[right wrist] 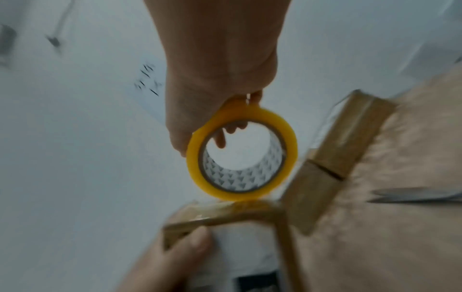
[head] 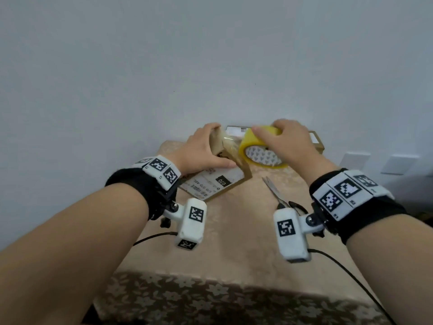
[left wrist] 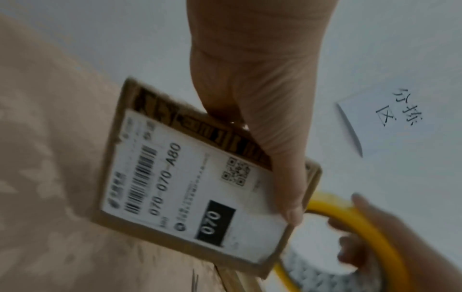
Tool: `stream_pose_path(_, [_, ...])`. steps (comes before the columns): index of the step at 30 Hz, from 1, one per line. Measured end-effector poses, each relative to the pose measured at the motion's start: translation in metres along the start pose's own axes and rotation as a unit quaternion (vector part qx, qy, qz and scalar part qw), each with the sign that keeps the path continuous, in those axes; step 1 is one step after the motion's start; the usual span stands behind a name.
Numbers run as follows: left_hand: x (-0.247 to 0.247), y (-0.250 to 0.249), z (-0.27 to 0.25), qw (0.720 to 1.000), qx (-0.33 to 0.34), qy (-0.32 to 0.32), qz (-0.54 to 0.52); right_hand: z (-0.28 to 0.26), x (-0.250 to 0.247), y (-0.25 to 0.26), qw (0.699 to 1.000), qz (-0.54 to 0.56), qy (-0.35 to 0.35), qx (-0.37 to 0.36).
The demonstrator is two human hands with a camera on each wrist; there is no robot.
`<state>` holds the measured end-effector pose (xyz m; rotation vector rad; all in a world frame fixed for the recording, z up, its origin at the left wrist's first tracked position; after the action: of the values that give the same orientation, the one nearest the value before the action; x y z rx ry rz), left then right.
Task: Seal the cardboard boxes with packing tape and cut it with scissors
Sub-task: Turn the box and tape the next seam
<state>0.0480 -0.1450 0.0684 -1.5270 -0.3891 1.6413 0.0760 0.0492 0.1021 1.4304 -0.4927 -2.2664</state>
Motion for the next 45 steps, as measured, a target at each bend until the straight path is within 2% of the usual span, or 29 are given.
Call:
stream_pose_path(2, [-0.001, 0.002, -0.004, 0.991, -0.007, -0.036, -0.131, 0.008, -0.024, 0.025, 0.995, 0.054, -0.072, -0.035])
stream_pose_path(4, [0.010, 0.011, -0.012, 0.964, -0.020, -0.041, -0.263, 0.014, -0.040, 0.043, 0.986, 0.103, -0.120, -0.051])
stream_pose_path(6, [0.025, 0.025, -0.021, 0.944, -0.038, -0.029, -0.327, 0.016, -0.037, 0.053, 0.990, 0.091, -0.096, -0.057])
stream_pose_path(9, [0.032, 0.039, -0.034, 0.957, -0.056, 0.012, -0.284, 0.009, -0.009, 0.060, 0.998, 0.024, -0.005, -0.063])
stream_pose_path(14, [0.014, 0.035, -0.024, 0.988, -0.055, 0.069, -0.126, 0.015, 0.004, 0.077, 0.998, -0.019, 0.025, -0.054])
stream_pose_path(18, [0.020, 0.015, -0.010, 0.993, -0.010, 0.092, -0.069, 0.031, 0.000, 0.086, 0.997, -0.032, 0.070, -0.032])
stream_pose_path(22, [0.014, 0.020, -0.006, 0.994, -0.043, 0.096, -0.016, 0.042, -0.010, 0.080, 0.996, -0.001, 0.092, 0.009])
stream_pose_path(24, [0.008, 0.026, -0.006, 0.993, -0.042, 0.108, 0.012, 0.046, -0.015, 0.074, 0.993, -0.022, 0.109, 0.024])
stream_pose_path(28, [0.002, 0.037, -0.011, 0.991, -0.049, 0.128, 0.001, 0.046, -0.019, 0.054, 0.978, -0.140, 0.149, 0.040])
stream_pose_path(34, [0.007, 0.030, -0.008, 0.988, -0.053, 0.146, 0.020, 0.026, -0.003, -0.006, 0.965, -0.112, 0.202, 0.122])
stream_pose_path(37, [0.010, 0.035, -0.006, 0.986, -0.064, 0.153, 0.018, 0.015, 0.008, -0.023, 0.959, -0.135, 0.217, 0.118])
stream_pose_path(42, [0.011, 0.038, -0.002, 0.985, -0.061, 0.158, 0.018, 0.003, 0.024, -0.040, 0.966, -0.078, 0.216, 0.118])
stream_pose_path(45, [0.012, 0.041, -0.001, 0.984, -0.071, 0.156, 0.037, 0.001, 0.035, -0.044, 0.965, -0.089, 0.223, 0.108])
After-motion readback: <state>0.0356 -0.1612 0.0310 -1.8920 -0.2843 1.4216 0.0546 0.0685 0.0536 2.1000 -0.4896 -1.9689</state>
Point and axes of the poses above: each hand's wrist, its own z-axis towards the middle knuckle, its own x-axis out of the palm, y = z × x, the point moved 6 cm from there along z, towards the middle knuckle, and after that the axes turned 8 degrees about -z, right-handed, at the moved point
